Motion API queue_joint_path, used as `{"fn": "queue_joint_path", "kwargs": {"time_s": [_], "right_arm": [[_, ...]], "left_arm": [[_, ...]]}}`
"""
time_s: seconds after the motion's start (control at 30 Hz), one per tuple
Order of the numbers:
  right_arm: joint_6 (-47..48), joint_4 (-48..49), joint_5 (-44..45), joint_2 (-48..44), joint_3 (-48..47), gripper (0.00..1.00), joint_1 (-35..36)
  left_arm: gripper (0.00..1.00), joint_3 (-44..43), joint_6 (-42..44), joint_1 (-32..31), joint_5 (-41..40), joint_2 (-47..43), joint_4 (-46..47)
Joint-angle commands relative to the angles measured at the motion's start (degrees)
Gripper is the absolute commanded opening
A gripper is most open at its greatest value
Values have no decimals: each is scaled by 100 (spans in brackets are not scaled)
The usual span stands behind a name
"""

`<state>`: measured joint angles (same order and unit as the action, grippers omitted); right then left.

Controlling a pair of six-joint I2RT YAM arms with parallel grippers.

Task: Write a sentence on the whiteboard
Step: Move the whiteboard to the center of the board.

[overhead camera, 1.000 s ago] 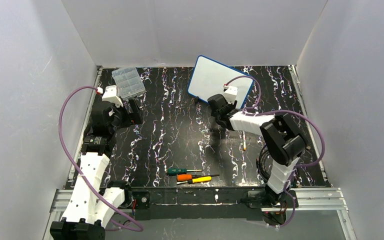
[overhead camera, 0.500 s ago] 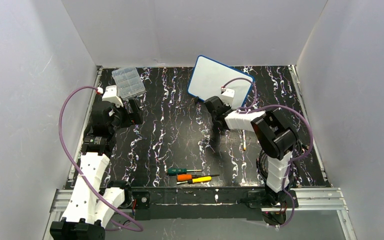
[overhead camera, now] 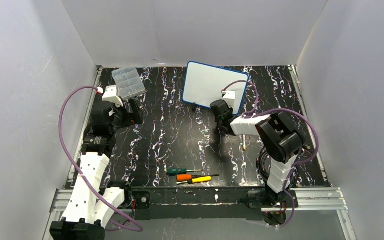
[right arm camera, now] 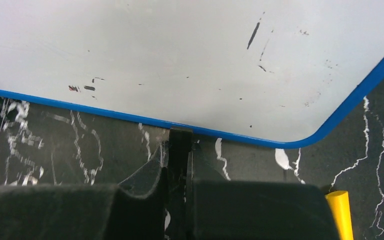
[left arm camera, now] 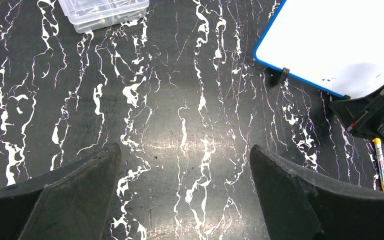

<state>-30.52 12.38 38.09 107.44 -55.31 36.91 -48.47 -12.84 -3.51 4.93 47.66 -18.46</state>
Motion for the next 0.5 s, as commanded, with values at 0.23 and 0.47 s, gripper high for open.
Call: {"fn": "queue_joint_path", "kwargs": {"time_s": [0.23,0.47], "right_arm": [[1524,676,-2362,-584,964,1,410],[2010,515,-2966,-809,1250,1,624]], "left_arm": [[99,54,36,-10,-1,-73,27],[99,57,24,-11,39,-46,37]]}}
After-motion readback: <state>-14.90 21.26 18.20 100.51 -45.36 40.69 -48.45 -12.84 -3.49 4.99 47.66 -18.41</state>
